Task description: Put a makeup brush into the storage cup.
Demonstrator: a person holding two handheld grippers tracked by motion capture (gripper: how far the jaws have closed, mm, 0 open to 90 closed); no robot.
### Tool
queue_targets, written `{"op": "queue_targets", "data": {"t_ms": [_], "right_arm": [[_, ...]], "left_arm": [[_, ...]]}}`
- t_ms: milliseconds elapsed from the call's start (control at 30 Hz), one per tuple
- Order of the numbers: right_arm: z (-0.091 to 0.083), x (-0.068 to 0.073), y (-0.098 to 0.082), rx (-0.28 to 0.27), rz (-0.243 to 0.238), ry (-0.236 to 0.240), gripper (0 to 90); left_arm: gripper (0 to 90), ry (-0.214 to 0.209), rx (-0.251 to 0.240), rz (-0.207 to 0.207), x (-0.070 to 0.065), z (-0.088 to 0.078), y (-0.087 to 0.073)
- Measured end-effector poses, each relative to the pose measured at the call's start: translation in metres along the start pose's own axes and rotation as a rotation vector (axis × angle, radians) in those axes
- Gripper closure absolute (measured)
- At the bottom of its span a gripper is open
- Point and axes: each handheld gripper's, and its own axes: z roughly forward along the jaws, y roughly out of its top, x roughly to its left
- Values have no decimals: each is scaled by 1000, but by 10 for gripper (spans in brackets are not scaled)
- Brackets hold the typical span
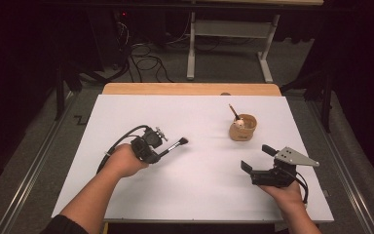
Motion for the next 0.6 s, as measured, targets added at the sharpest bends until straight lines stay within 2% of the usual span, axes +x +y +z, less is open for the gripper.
{"op": "queue_targets", "data": {"t_ms": [133,433,600], "right_arm": [[0,0,0,2,-2,-2,3],[1,0,-1,5,-4,-1,3],[2,1,-1,14,1,-5,3]], "left_arm": [[793,11,9,-26,9,-1,-13],[793,9,-4,-87,24,-5,-42],[793,3,-19,-114,28,-5,-51]]}}
